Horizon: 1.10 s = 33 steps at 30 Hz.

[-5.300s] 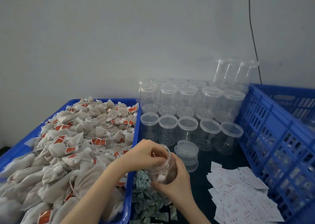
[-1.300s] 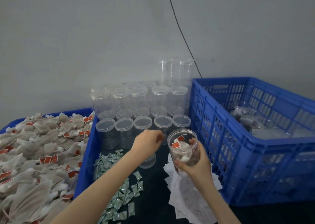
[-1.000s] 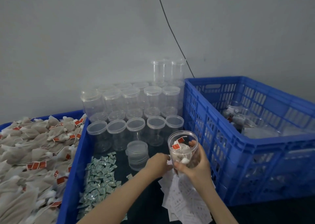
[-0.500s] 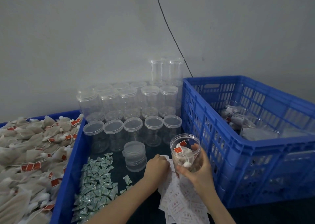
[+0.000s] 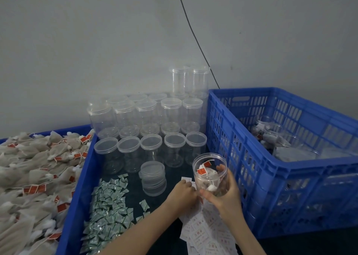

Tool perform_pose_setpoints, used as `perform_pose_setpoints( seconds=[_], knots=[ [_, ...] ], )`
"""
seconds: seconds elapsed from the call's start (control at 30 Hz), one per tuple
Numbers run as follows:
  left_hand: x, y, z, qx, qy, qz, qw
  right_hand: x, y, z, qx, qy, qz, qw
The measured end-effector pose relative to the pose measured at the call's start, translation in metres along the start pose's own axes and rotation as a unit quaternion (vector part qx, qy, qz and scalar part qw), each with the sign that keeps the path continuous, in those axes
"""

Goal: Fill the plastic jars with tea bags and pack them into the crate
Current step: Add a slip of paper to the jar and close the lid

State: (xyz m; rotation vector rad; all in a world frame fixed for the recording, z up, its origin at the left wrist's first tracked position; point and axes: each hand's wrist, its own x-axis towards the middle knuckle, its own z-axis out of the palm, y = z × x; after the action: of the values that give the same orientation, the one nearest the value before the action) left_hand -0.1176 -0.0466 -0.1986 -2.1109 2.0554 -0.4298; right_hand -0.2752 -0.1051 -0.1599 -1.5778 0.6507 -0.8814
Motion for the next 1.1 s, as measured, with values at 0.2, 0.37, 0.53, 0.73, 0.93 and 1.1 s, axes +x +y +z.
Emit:
perform_pose_setpoints(
  seconds=[0.2, 0.37, 0.53, 0.73, 0.93, 1.1],
  knots=[
    [-0.007, 0.000, -0.008, 0.030, -0.006, 0.025, 0.999, 0.001, 0.000, 0.003, 0.002, -0.006, 0.002, 1.000],
    [-0.018, -0.006, -0.026, 0.039, -0.023, 0.061, 0.997, 0.002, -0.003, 0.007, 0.002, -0.008, -0.004, 1.000],
    [-0.026, -0.016, -0.033, 0.074, 0.008, 0.078, 0.994, 0.002, -0.004, 0.009, 0.010, -0.009, -0.009, 1.000],
    [-0.033, -0.028, -0.045, 0.113, 0.022, 0.048, 0.992, 0.002, -0.008, 0.011, 0.023, -0.017, -0.013, 1.000],
    [-0.037, -0.041, -0.057, 0.064, 0.118, -0.021, 0.991, 0.001, -0.010, 0.013, 0.025, -0.009, -0.018, 0.999],
    [-0.040, -0.057, -0.087, -0.160, 0.267, -0.214, 0.926, 0.003, -0.003, 0.014, 0.032, -0.012, -0.005, 0.999]
  ],
)
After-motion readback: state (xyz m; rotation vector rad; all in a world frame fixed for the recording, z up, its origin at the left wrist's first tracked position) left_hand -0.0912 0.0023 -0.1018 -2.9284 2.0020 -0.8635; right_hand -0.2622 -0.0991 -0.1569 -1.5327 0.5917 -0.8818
